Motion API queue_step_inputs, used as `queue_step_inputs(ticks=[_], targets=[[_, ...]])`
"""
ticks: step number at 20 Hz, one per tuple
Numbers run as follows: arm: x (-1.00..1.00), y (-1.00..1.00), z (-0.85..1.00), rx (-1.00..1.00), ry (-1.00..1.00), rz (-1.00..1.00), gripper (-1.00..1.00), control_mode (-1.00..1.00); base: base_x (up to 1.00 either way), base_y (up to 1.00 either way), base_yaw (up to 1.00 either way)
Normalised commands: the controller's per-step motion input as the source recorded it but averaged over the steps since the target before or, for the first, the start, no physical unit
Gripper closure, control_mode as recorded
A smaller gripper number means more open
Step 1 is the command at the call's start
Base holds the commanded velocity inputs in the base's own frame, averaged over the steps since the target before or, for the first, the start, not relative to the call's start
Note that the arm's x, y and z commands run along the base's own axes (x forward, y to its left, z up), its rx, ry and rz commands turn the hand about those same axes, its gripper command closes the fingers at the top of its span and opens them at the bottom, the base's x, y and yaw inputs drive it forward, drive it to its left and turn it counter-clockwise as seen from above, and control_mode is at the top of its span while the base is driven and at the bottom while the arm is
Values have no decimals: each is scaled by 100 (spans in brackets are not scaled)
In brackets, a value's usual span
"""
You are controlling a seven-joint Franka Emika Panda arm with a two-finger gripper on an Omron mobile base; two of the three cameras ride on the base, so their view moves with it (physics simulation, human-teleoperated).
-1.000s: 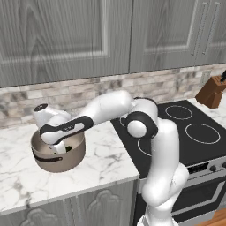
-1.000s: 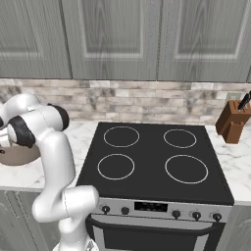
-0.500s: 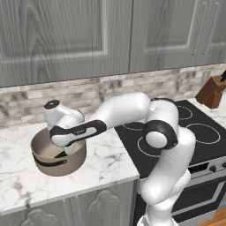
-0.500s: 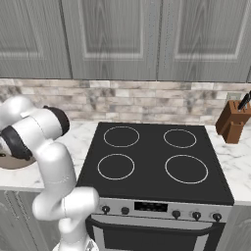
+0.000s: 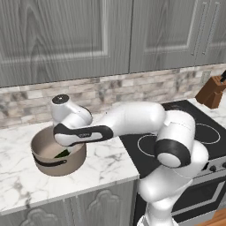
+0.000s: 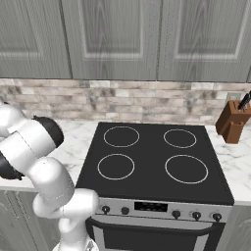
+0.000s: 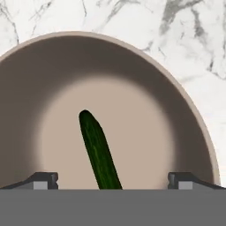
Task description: Turn on the sink faucet. Then move the cucumber from the counter to the sink. Turn off the sink. Move the vegetable from the sink to the pot next to the stove. Finally move the pot to the rear left burner.
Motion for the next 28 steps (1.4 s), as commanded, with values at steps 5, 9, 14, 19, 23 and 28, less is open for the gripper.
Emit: queue_step_inputs(ticks=[5, 9, 14, 19, 23, 28], targets=[[-18, -2, 36, 7, 0, -8, -100, -100, 0, 0, 0], [-37, -7, 5, 2, 1, -4, -100, -100, 0, 0, 0], [-39, -7, -6, 0, 7, -3, -100, -100, 0, 0, 0], [-26, -5, -6, 0, 10, -4, -100, -100, 0, 0, 0], [-15, -3, -8, 0, 11, -3, -100, -100, 0, 0, 0], [-5, 0, -10, 0, 10, -2, -100, -100, 0, 0, 0]])
